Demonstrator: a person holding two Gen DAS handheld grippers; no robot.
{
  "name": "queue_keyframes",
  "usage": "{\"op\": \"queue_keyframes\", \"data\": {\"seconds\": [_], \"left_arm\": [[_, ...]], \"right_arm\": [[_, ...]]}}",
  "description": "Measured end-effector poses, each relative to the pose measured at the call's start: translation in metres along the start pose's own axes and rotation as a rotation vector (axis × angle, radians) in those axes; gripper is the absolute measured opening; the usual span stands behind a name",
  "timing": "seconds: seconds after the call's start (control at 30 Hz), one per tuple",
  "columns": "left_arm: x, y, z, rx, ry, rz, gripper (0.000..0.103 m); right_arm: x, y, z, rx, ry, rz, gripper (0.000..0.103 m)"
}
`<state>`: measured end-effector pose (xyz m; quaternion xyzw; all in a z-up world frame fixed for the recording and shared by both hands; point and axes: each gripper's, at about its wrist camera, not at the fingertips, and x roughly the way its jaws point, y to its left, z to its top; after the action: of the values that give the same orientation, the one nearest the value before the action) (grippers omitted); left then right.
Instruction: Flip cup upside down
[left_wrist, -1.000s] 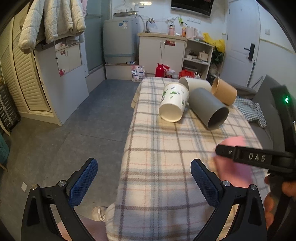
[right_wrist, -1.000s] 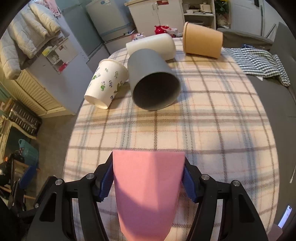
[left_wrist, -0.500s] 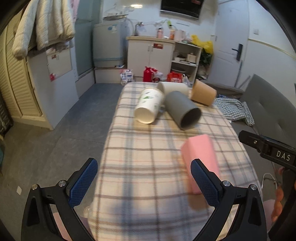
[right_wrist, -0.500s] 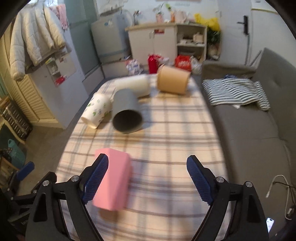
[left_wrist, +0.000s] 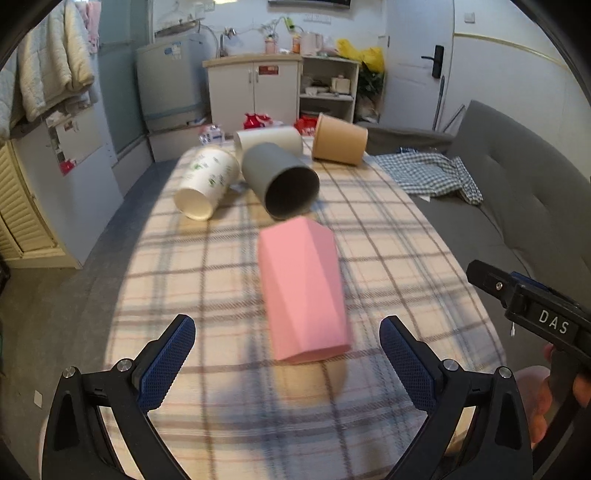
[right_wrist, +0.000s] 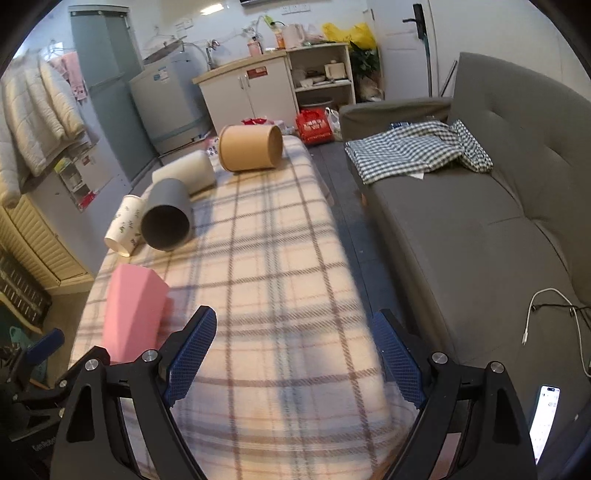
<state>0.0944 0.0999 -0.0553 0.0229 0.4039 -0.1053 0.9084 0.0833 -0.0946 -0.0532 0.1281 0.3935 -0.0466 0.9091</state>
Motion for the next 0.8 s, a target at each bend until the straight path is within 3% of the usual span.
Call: {"op": "queue_keyframes", "data": {"seconds": [0.27,0.43,0.47,0.8], "left_arm": [[0.026,0.002,-0.007,-0.024,0.077,-0.002,0.095],[0.033,0.000,-0.011,-0.016,0.112,-0.058,0.062],[0.034,-0.002,-0.011,-0.005,0.117,-0.068,0.052],[0.006,-0.003,0.010,0.040,0.039,-0.053,0.051]], "right_arm": [[0.013,-0.004,-0.001,0.014,0.031,0.012,0.087],[0.019,-0.003,-0.001,0.016,0.045,0.021,0.087],[0.019,-0.002,-0.001,0.013,0.044,0.021,0.087],[0.017,0.002,-0.002,0.003,0.040,0.019,0.087]]}}
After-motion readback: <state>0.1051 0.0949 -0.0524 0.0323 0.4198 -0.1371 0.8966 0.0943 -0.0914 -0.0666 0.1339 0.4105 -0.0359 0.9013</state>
